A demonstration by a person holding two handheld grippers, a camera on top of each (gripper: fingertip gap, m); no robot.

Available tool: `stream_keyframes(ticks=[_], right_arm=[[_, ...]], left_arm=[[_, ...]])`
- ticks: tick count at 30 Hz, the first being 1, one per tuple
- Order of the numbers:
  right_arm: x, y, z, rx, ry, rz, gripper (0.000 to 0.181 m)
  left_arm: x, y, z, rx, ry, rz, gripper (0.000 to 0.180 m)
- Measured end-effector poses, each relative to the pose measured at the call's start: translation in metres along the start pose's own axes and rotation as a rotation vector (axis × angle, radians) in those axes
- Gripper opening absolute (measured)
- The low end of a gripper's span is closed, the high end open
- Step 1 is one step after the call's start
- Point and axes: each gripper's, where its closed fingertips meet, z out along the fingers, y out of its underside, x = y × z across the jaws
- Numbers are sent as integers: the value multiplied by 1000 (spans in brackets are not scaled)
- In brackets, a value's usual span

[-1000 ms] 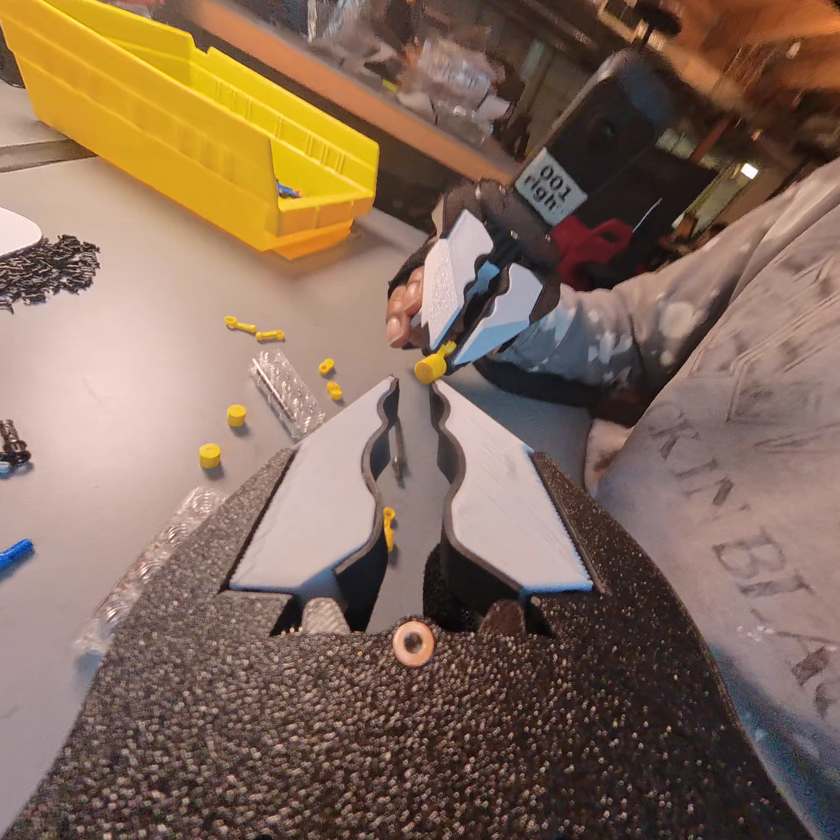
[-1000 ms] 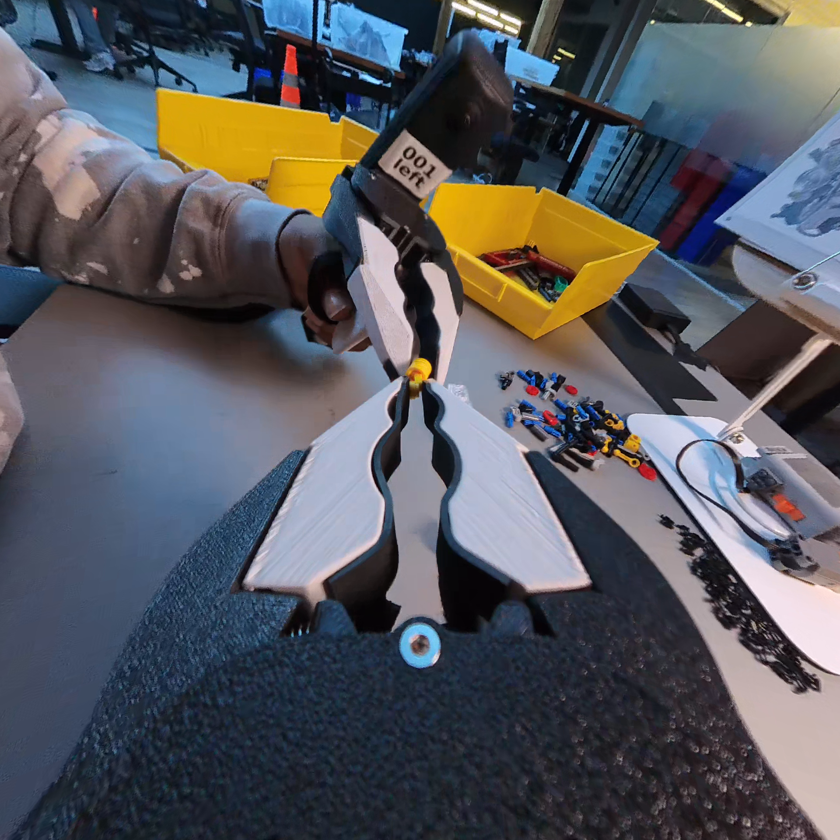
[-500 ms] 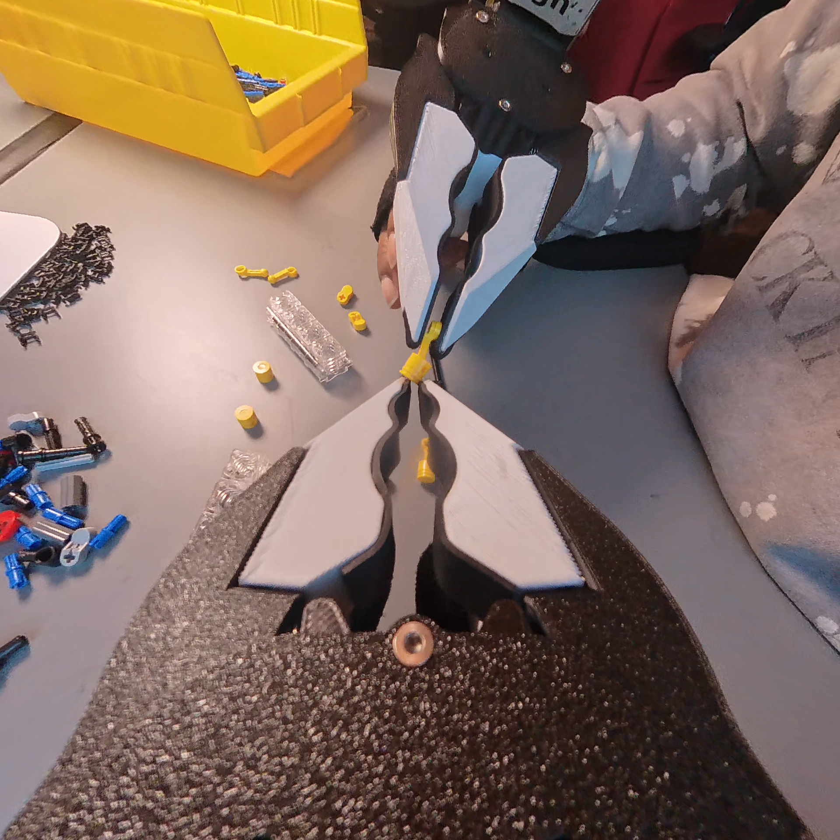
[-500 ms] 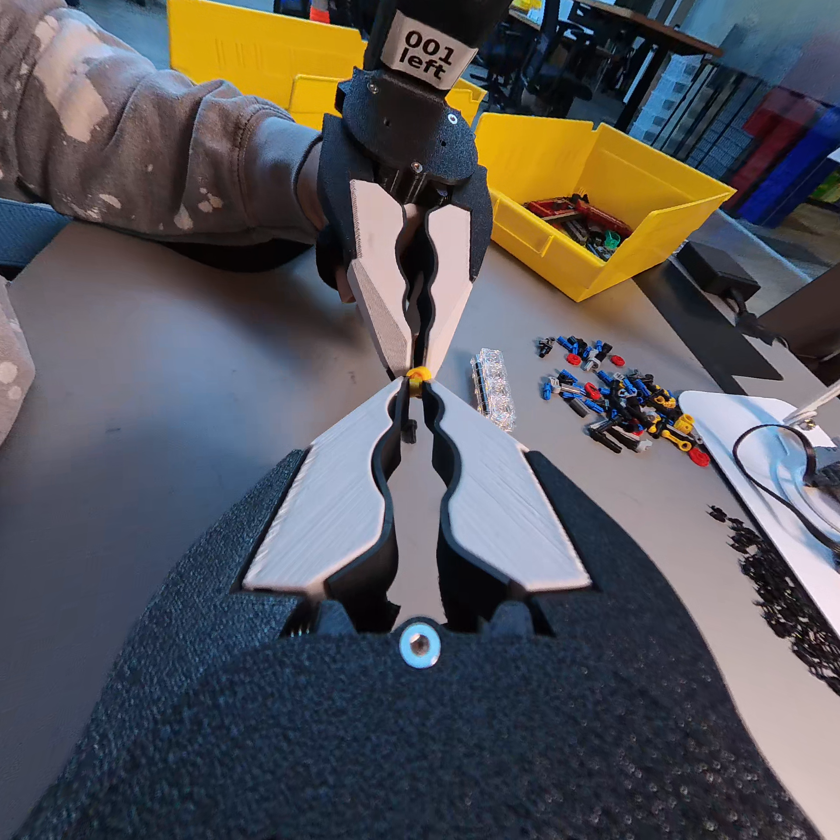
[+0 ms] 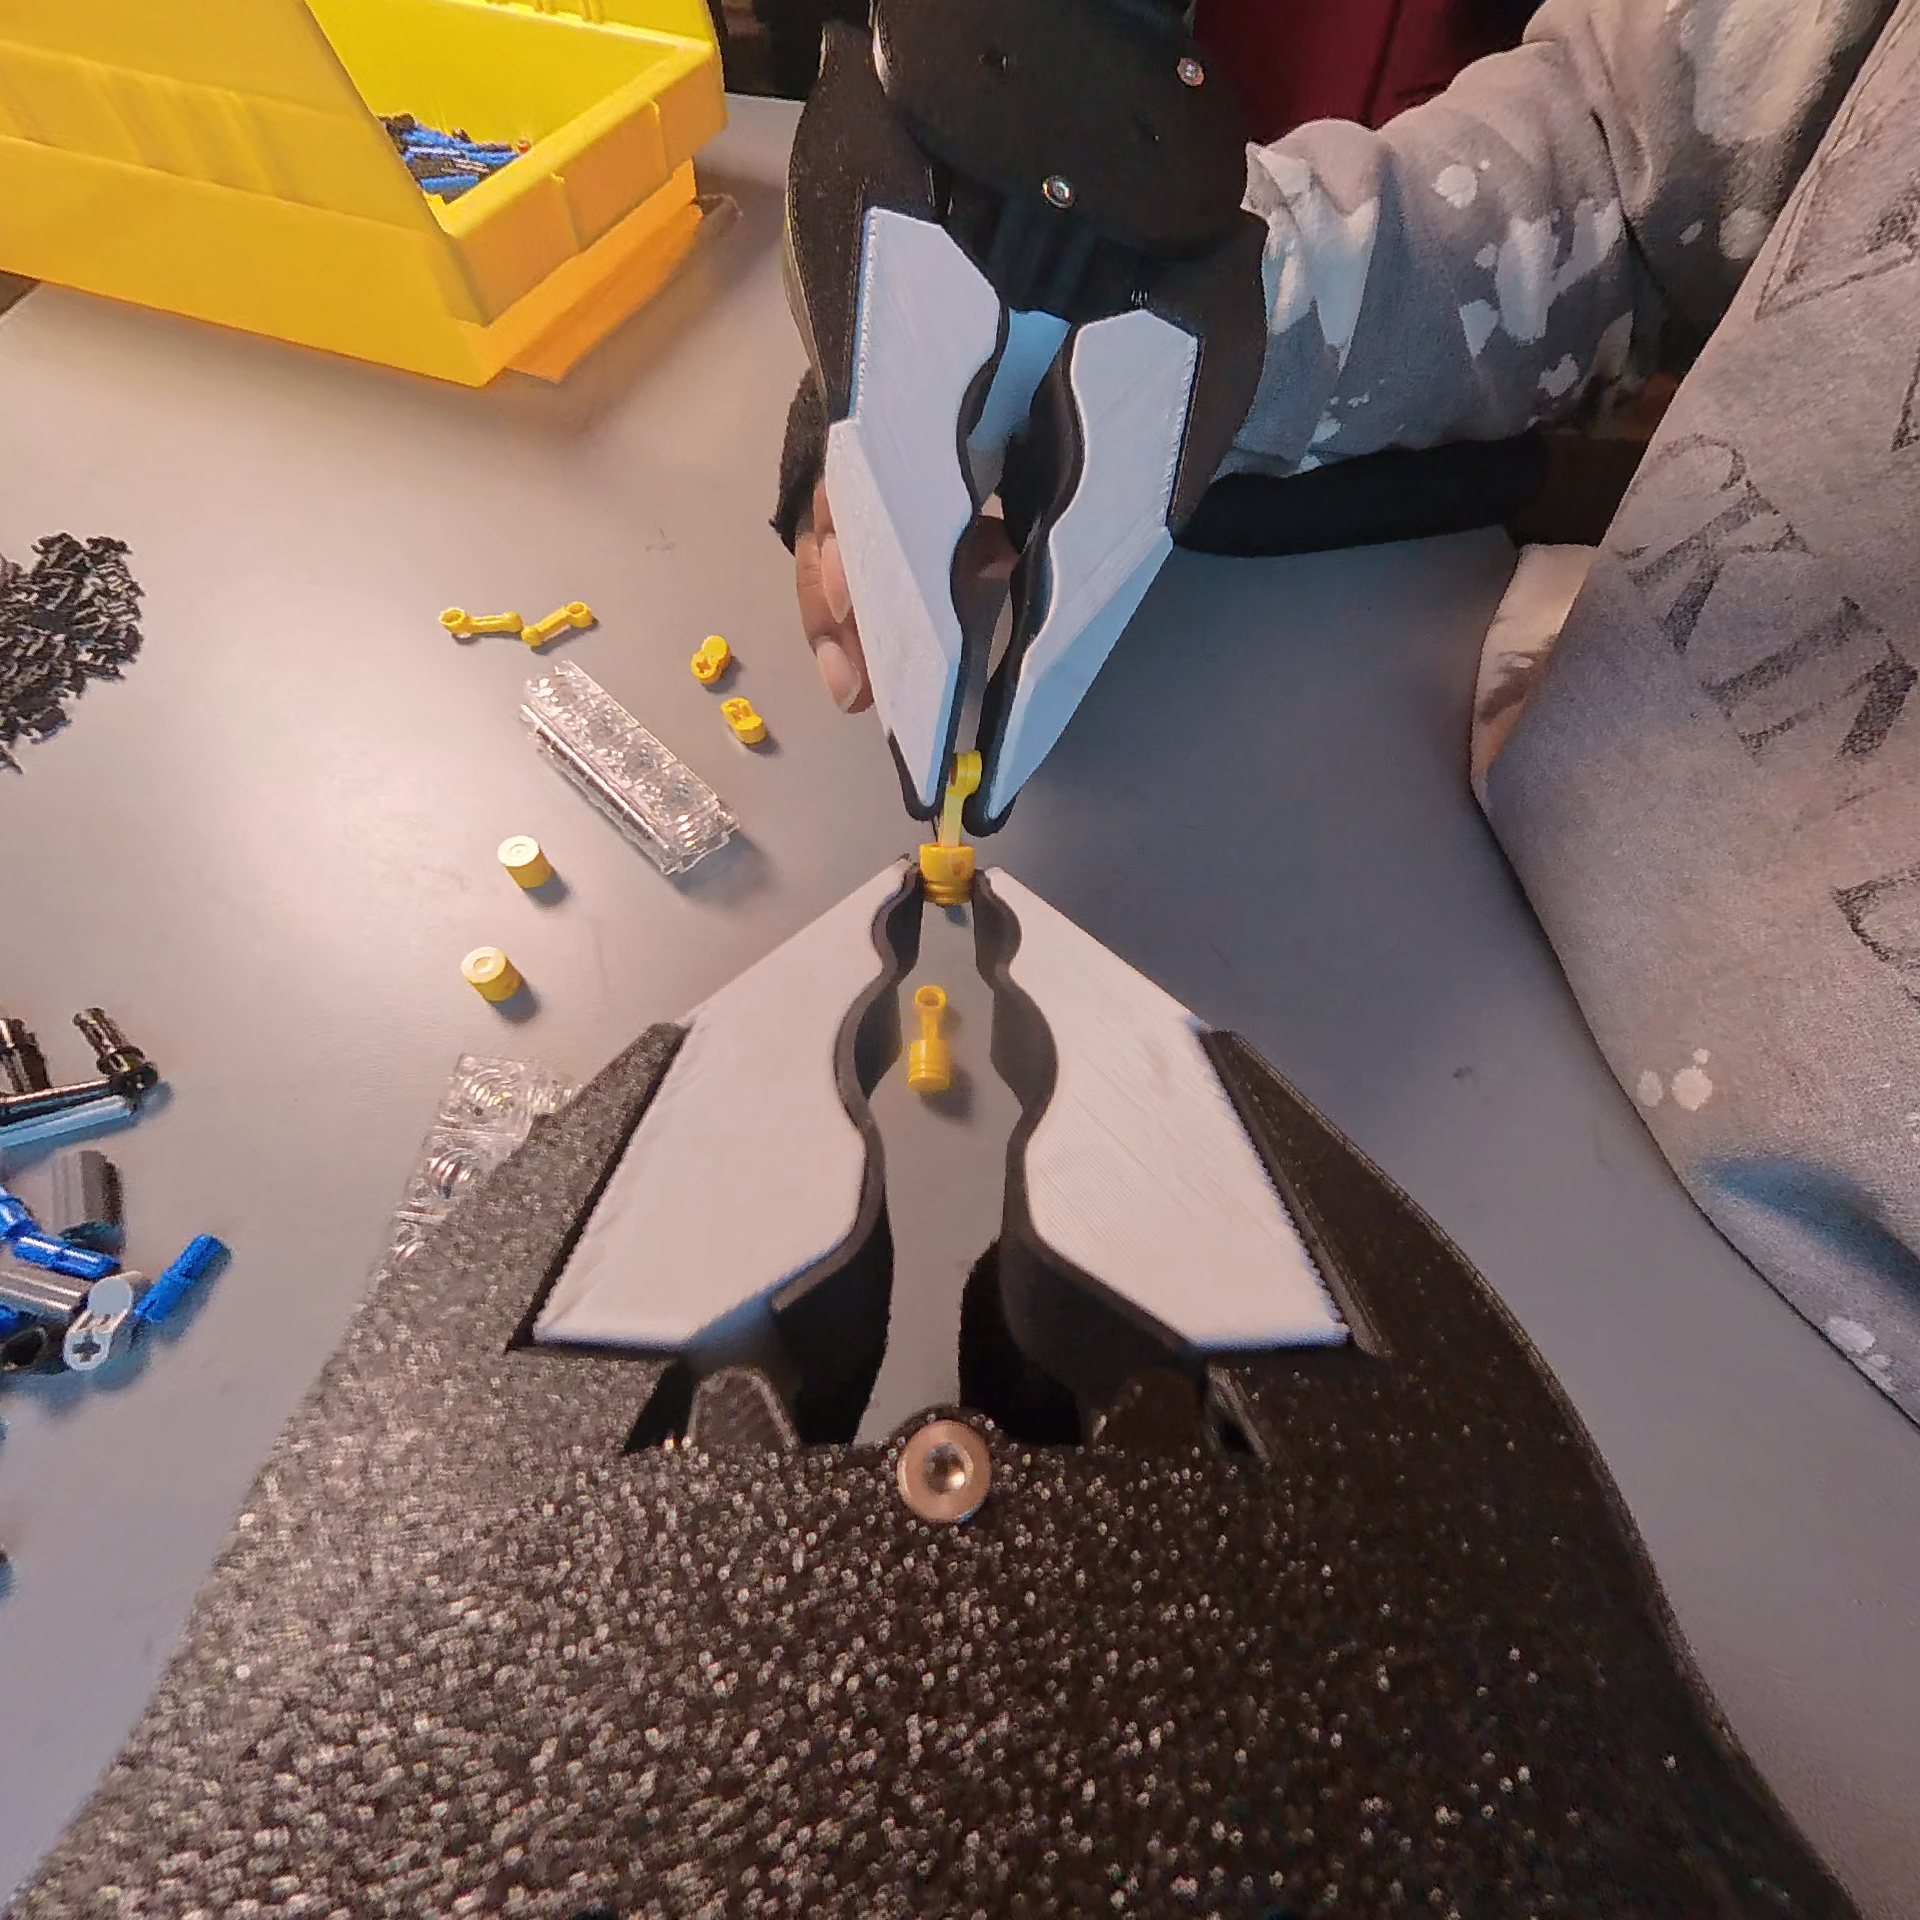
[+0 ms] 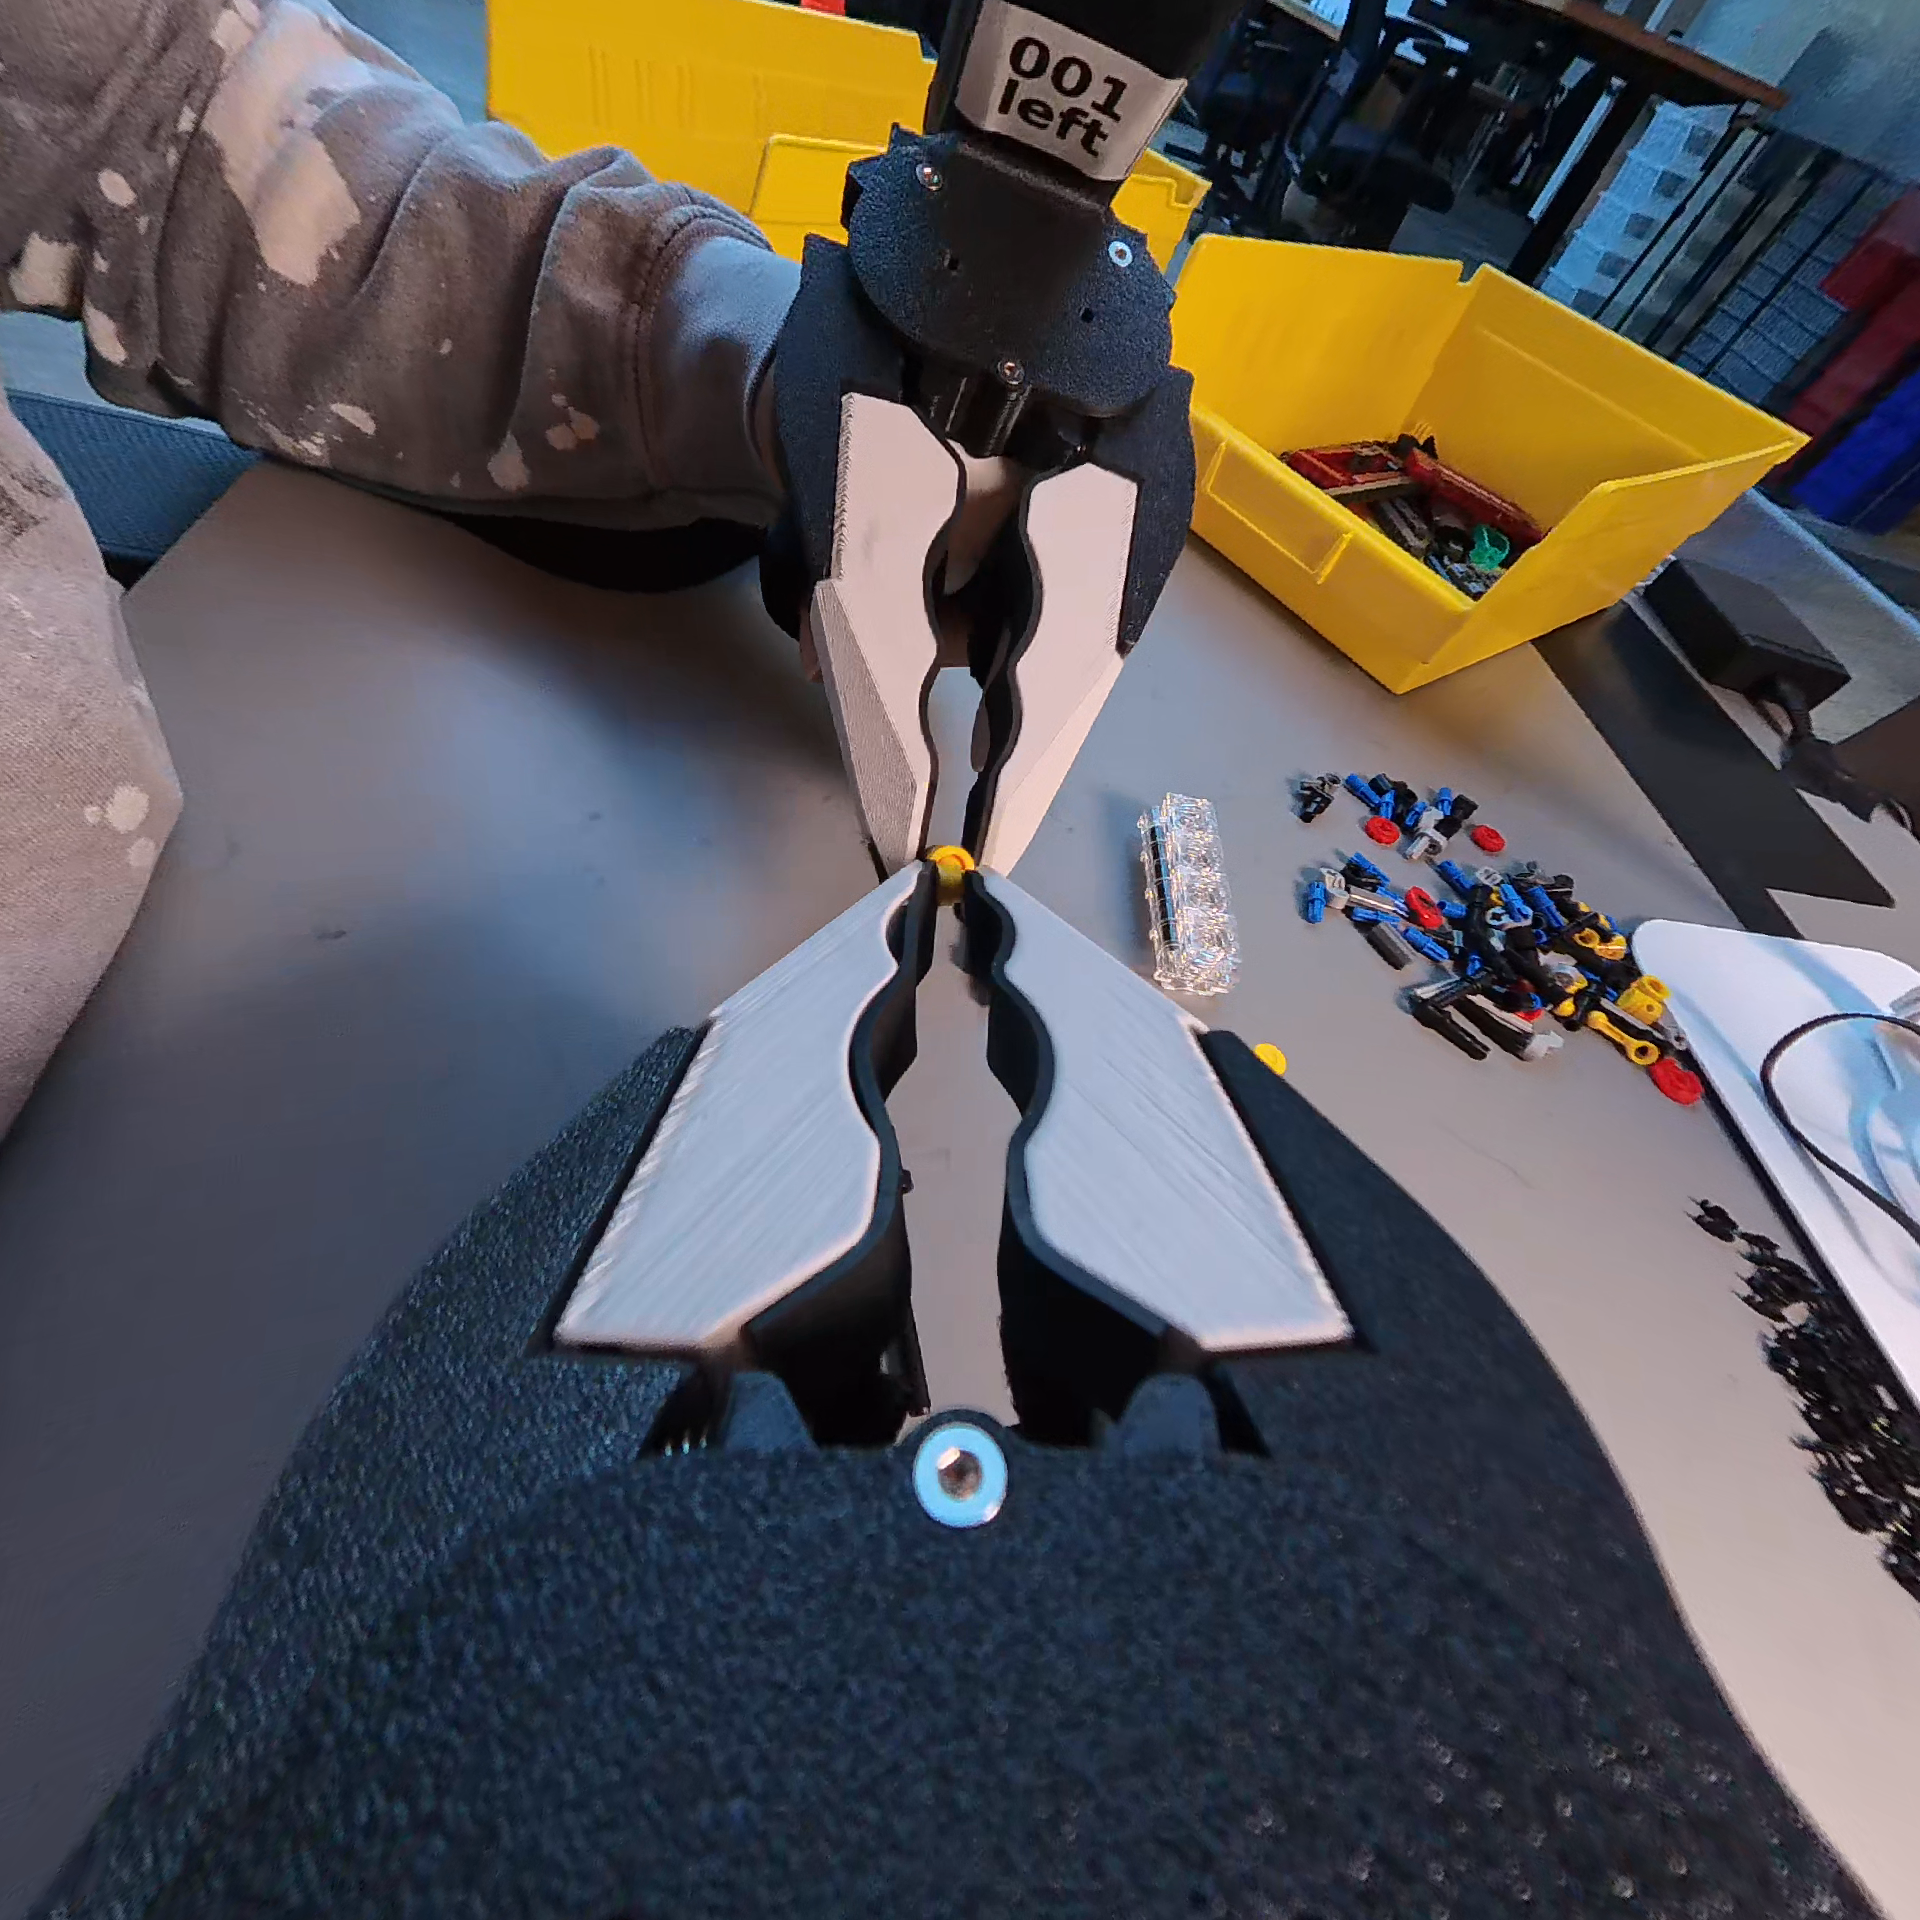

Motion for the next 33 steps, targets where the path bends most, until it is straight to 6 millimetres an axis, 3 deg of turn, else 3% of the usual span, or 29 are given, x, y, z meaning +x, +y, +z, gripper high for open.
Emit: stream_keyframes(ticks=[5, 14, 20, 26, 33], right_arm=[[1, 4, 0, -22, 6, -10, 5], [4, 23, 2, -133, 29, -35, 3], [15, 29, -11, -156, 42, 24, 4], [24, 37, -25, -179, 43, 69, 8], [20, 40, -24, -195, 19, 80, 10]], left_arm=[[-1, 0, -2, -12, -12, 10, 7], [-10, 29, 1, -172, -72, 16, 7], [-10, 46, 5, -260, -66, -18, 7], [-11, 46, 6, -246, -65, -43, 7], [-12, 44, 5, -224, -50, -95, 8]])
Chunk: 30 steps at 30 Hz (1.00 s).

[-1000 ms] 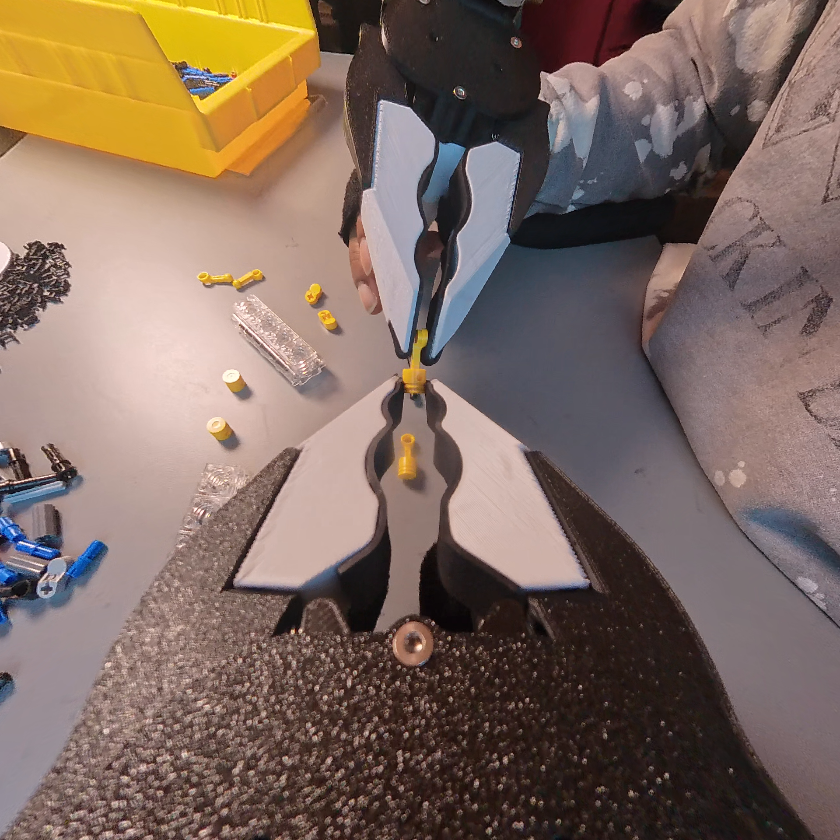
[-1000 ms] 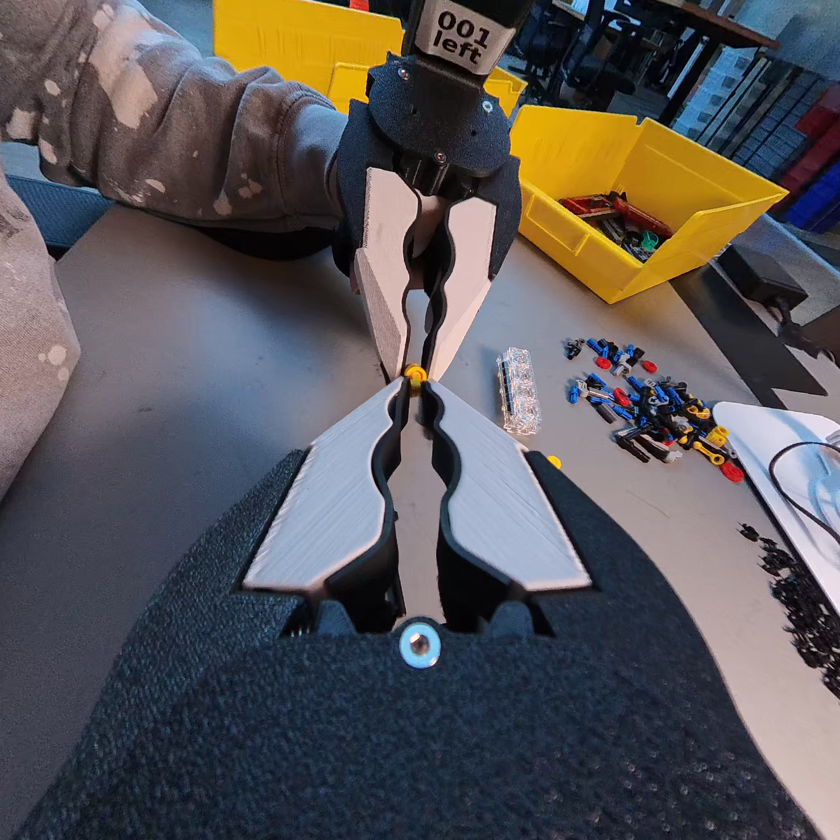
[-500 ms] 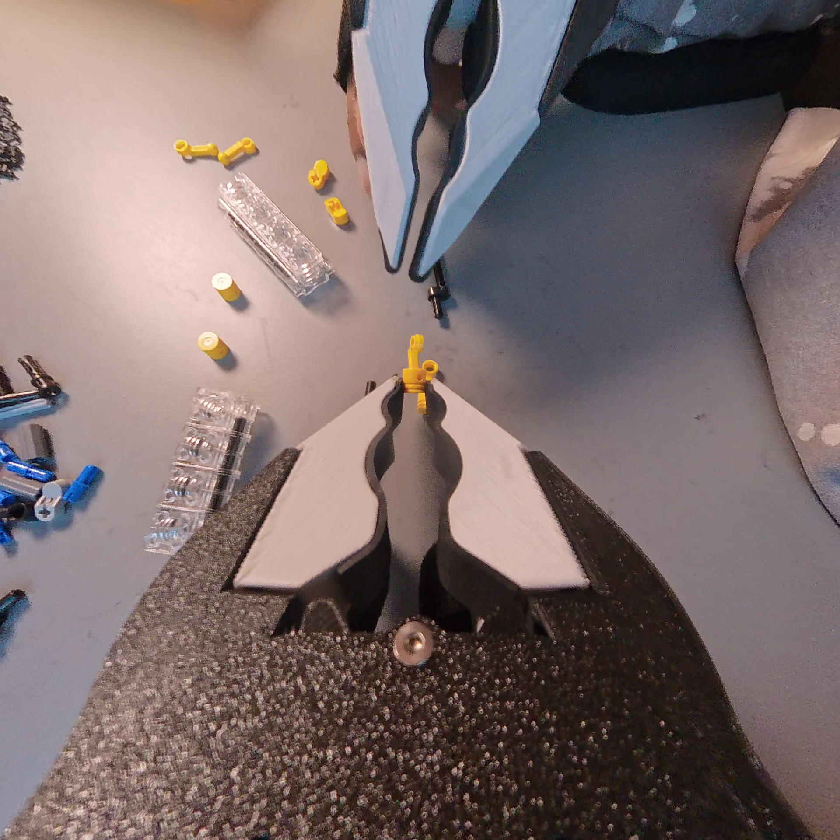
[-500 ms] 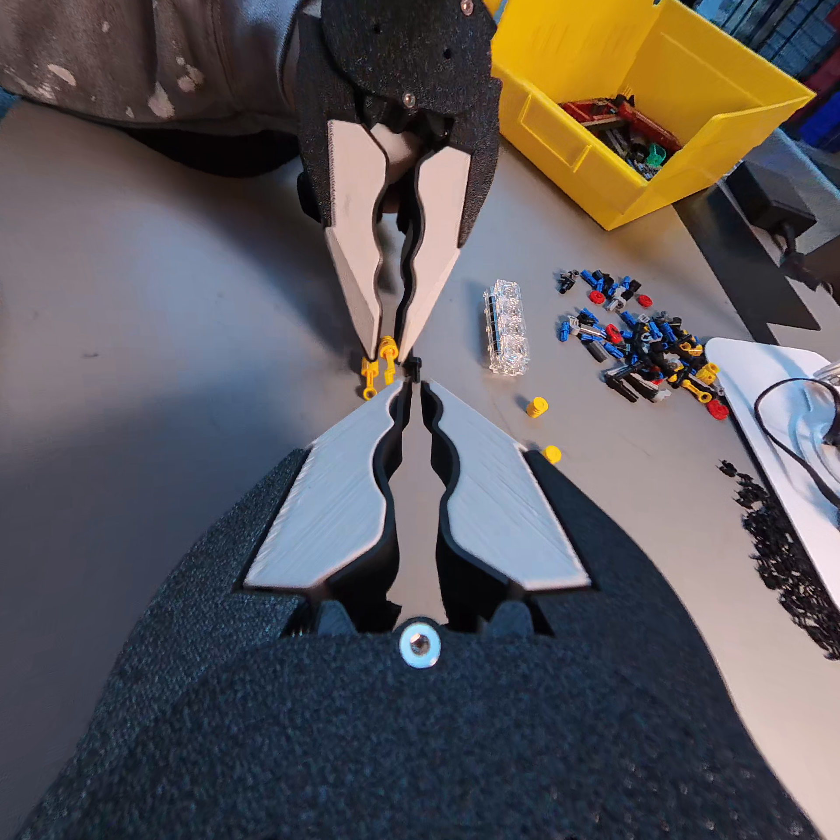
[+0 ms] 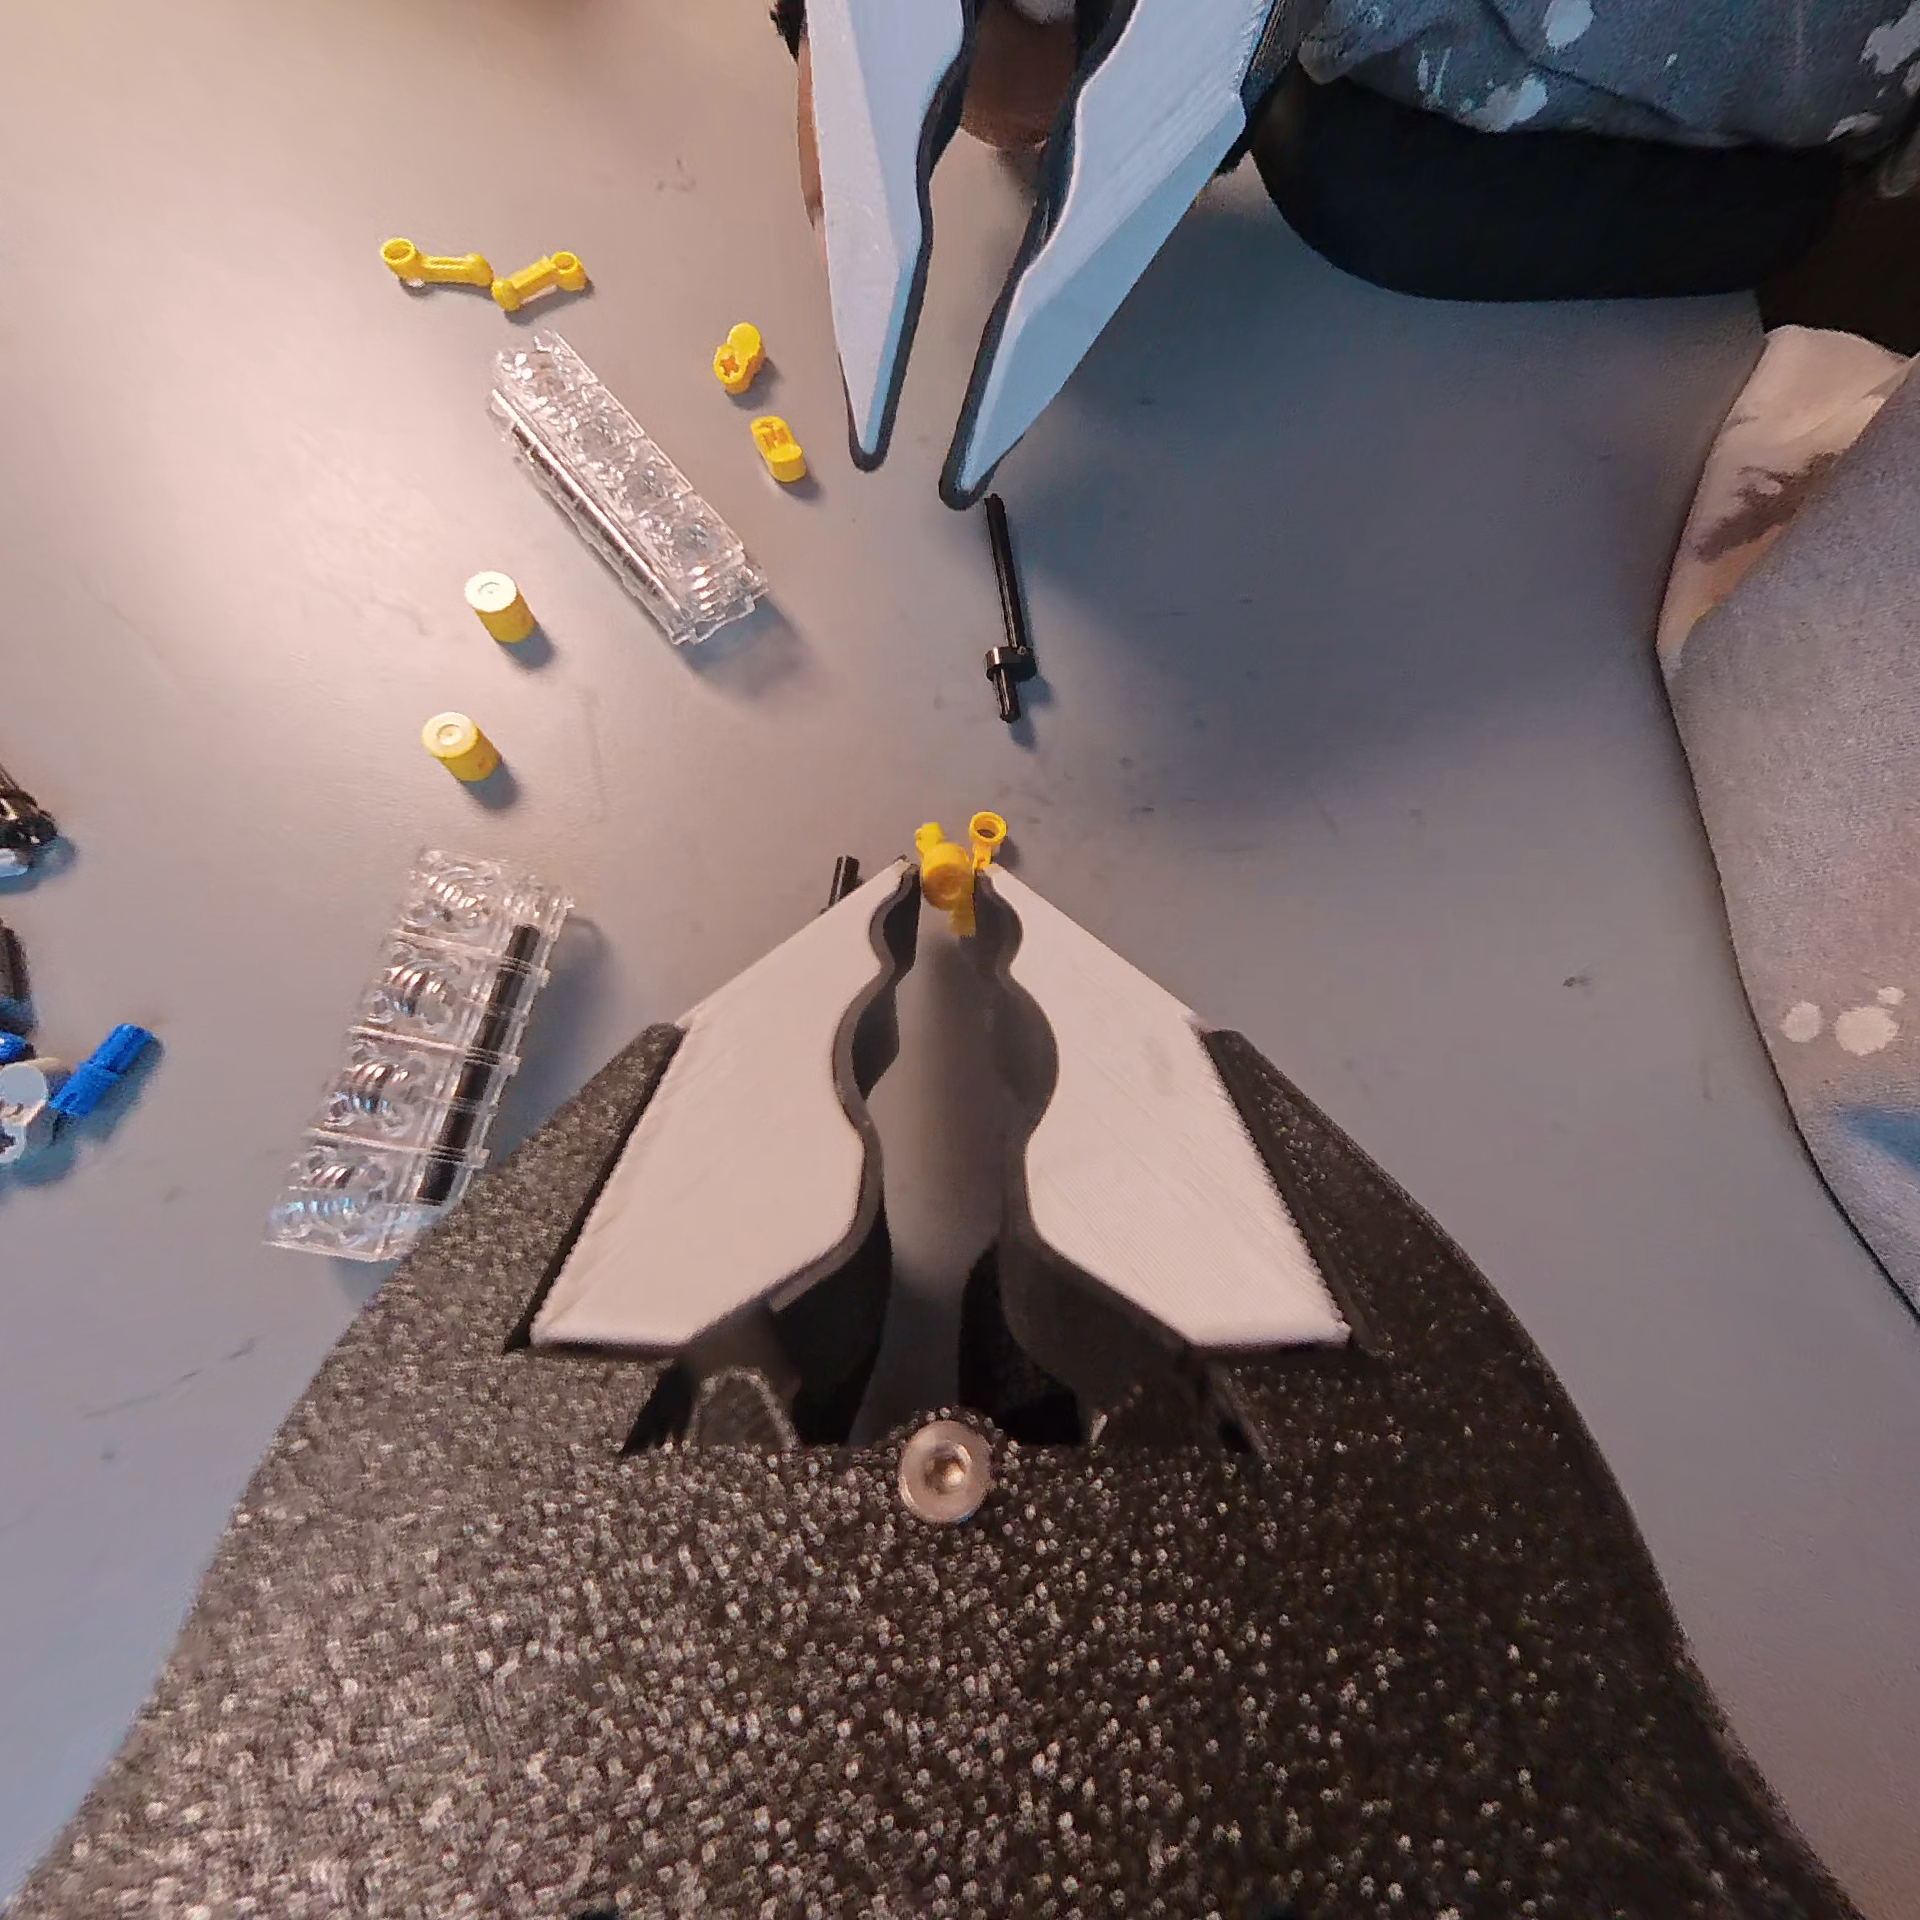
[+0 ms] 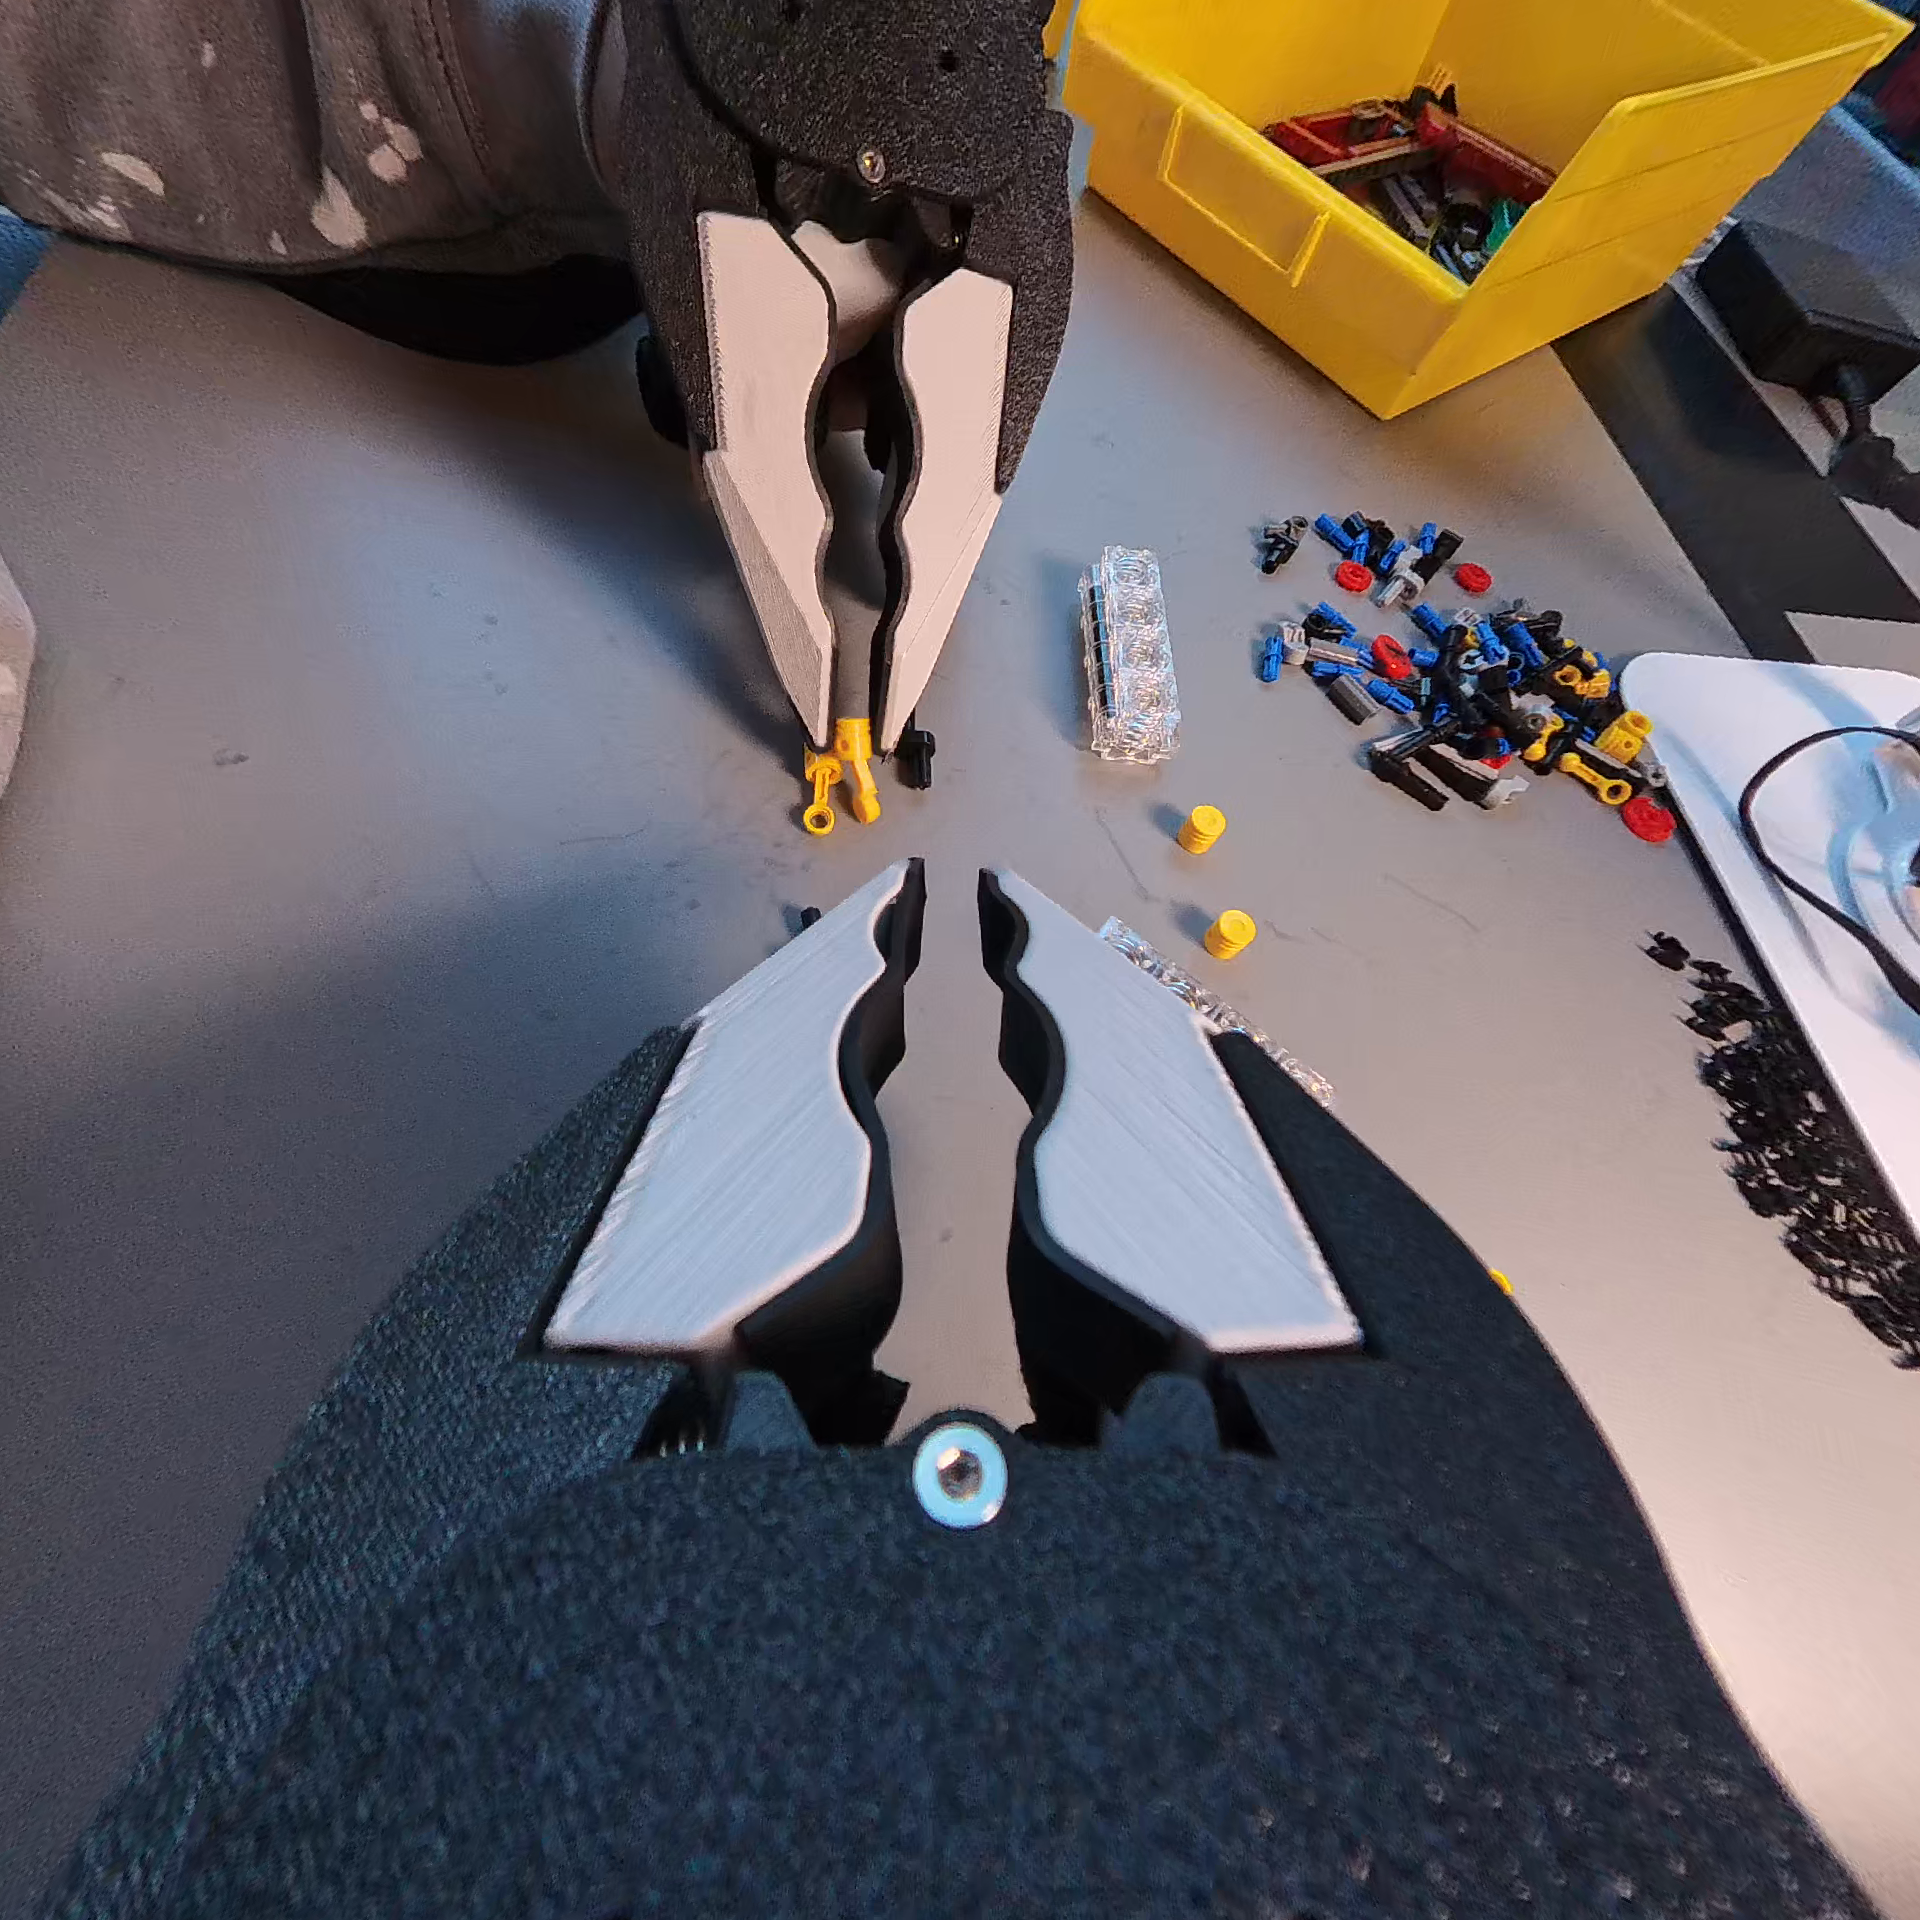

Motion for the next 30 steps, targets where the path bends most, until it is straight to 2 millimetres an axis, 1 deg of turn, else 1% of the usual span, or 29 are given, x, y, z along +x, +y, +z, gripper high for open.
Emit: stream_keyframes(ticks=[3, 7, 11, 13, 15, 17, 20, 23, 25, 30], right_arm=[[2, 0, -1, 2, 9, 3, 10], [7, 1, -5, 6, 26, 14, 11], [11, 5, -7, -6, 29, 37, 18], [12, 8, -8, -17, 25, 55, 28], [15, 11, -9, -29, 35, 73, 46], [17, 12, -11, -26, 36, 83, 58], [17, 13, -14, -30, 35, 91, 69], [8, 20, -15, -79, -16, 100, 69], [3, 25, -14, -105, -38, 93, 66], [-6, 29, -13, -133, -82, 80, 50]], left_arm=[[-2, -8, -5, 48, -2, -22, 12], [-8, -21, -18, 145, -7, -54, 15], [-3, -19, -20, 132, 4, -32, 21], [3, -16, -17, 103, 10, 0, 22], [6, -11, -12, 65, 13, 24, 24], [9, -6, -7, 36, 23, 31, 25], [12, 0, -1, 1, 41, 31, 24], [13, 2, 2, -14, 41, 40, 23], [12, 8, 5, -47, 29, 49, 22], [9, 10, 6, -68, 2, 65, 14]])
